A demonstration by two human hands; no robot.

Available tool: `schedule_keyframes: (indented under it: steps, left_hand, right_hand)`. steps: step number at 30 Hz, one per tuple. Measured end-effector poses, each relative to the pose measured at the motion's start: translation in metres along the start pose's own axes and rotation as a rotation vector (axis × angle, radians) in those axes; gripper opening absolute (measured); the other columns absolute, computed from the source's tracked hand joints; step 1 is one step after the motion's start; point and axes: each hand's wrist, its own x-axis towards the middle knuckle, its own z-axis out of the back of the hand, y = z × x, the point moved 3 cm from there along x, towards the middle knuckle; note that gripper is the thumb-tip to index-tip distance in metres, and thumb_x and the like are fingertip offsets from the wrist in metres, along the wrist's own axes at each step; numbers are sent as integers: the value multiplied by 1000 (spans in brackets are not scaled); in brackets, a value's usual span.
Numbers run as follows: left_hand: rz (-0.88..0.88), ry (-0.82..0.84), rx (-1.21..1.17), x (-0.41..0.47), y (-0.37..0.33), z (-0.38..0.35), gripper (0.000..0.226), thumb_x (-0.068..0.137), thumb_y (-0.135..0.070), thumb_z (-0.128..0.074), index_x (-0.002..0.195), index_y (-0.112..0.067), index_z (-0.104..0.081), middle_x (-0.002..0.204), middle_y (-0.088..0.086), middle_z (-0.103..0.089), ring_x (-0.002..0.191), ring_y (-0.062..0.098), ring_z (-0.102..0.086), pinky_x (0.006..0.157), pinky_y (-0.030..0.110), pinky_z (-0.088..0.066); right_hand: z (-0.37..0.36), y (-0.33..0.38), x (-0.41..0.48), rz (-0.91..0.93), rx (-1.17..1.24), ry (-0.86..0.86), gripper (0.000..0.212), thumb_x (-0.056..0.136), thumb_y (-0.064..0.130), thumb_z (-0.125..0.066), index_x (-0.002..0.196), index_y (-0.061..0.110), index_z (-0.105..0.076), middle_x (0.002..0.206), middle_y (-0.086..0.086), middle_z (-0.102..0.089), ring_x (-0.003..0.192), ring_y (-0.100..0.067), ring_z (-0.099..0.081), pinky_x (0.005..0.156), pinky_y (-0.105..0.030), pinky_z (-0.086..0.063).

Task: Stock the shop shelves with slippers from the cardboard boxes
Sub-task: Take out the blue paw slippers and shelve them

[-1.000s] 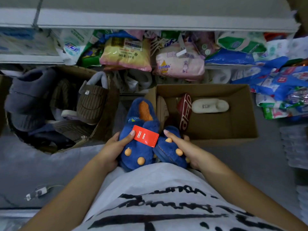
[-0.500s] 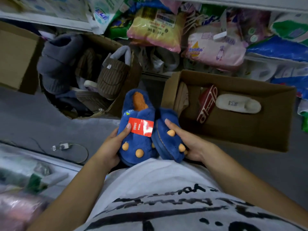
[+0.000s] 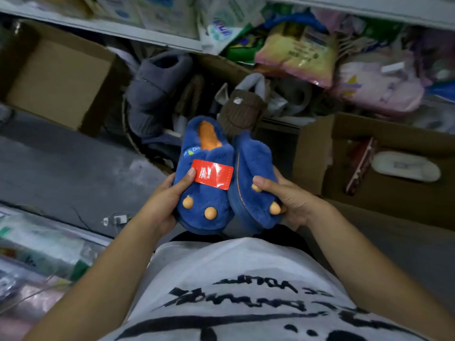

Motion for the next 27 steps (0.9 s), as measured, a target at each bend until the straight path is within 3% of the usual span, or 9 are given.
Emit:
schedule_keyframes:
  steps: [2, 6, 8, 12, 15, 18, 20, 23, 27]
  left_hand:
    - [-30, 6, -13, -1, -16, 41, 52, 91, -39, -69, 137, -17, -59, 127, 10, -71, 117, 29, -68, 103, 48, -52]
    - [-74, 47, -74, -2, -42, 108, 51, 90, -28, -68, 139, -17, -55, 131, 10, -68, 118, 26, -68, 94, 40, -58]
    - [-77, 94, -113, -2, -47, 131, 58, 88, -24, -71, 142, -17, -52, 134, 11, -66, 121, 28, -65, 95, 40, -58]
    - [-70, 172, -163, 3, -55, 152, 85, 69, -25, -91, 143, -20, -50, 135, 12, -65, 122, 28, -64, 91, 40, -58]
    - [-116, 153, -187, 5, -68, 157, 82, 70, -19, -90, 142, -21, -50, 135, 11, -66, 123, 28, -64, 92, 40, -58]
    - [-163, 100, -237, 4, -87, 171, 109, 48, -29, -102, 142, -23, -46, 134, 9, -66, 120, 27, -66, 89, 39, -59]
    - [-194, 77, -246, 1, -101, 186, 117, 45, -30, -103, 145, -21, -43, 135, 10, -65, 122, 28, -65, 90, 40, -58]
    - [-237, 66, -246, -2, -119, 214, 121, 45, -32, -103, 147, -19, -41, 133, 8, -66, 121, 26, -65, 88, 37, -58]
    - [-229, 102, -230, -3, -143, 256, 121, 44, -33, -103, 147, -22, -40, 135, 3, -66, 123, 24, -65, 86, 37, -59]
  right_hand:
    - [-41, 3, 19, 38, -18, -17, 113, 41, 65, -94, 139, 31, -51, 117, 6, -72, 117, -14, -66, 100, -32, -51]
    - [-109, 14, 46, 117, -37, -60, 96, 47, 64, -93, 125, 23, -56, 94, 15, -75, 97, -2, -69, 82, -17, -53]
    - [-131, 18, 52, 138, -71, -67, 80, 63, 52, -90, 128, 22, -55, 104, 13, -76, 104, -6, -69, 83, -15, -52]
    - [-149, 32, 64, 186, -136, -47, 82, 71, 40, -86, 142, 30, -46, 132, 10, -67, 125, -7, -61, 95, -21, -51]
    - [-159, 53, 80, 225, -185, -3, 85, 66, 49, -88, 140, 33, -47, 135, 9, -65, 128, -8, -59, 102, -26, -49]
    - [-171, 73, 101, 241, -228, 57, 100, 60, 58, -91, 145, 31, -45, 140, 5, -62, 129, -12, -59, 101, -27, -51]
    - [-184, 86, 115, 242, -275, 131, 97, 68, 43, -91, 149, 31, -40, 142, 6, -60, 128, -10, -59, 95, -23, -52]
    - [-212, 104, 135, 241, -315, 251, 84, 78, 15, -75, 151, 30, -36, 140, 7, -60, 124, -8, -61, 90, -20, -53]
    - [-254, 122, 163, 238, -326, 253, 84, 71, 23, -88, 141, 37, -44, 137, 9, -63, 127, -10, -60, 91, -22, -53]
